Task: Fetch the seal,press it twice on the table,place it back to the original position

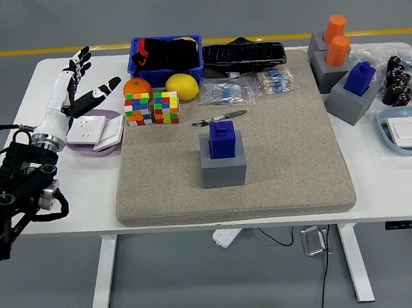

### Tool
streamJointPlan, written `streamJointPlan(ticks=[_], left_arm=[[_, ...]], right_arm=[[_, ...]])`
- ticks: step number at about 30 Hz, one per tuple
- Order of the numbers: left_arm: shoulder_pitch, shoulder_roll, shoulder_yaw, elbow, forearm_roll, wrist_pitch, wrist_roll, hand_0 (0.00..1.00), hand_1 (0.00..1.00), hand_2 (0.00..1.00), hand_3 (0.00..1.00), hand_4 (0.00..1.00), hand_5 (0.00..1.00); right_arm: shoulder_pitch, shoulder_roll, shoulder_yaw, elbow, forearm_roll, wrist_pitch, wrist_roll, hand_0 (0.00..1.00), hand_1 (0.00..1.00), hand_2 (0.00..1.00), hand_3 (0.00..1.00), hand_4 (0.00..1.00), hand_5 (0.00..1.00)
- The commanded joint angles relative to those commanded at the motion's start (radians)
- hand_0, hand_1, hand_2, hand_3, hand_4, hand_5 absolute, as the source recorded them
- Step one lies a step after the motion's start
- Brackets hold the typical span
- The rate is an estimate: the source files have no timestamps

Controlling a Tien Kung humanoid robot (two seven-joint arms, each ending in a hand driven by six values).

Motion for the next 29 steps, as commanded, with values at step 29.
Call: streamJointPlan(ticks=[29], left_arm=[[-0.009,-0.002,0.007,-0.004,0.002,0.001,0.004,0.953,0.938,0.977,0.989,0.983,0.43]], right_arm=[[-0.001,0.005,0.011,0.0,-0.004,0.0,-0.001,0.834,0.763,0.755,0.698,0.757,0.366]])
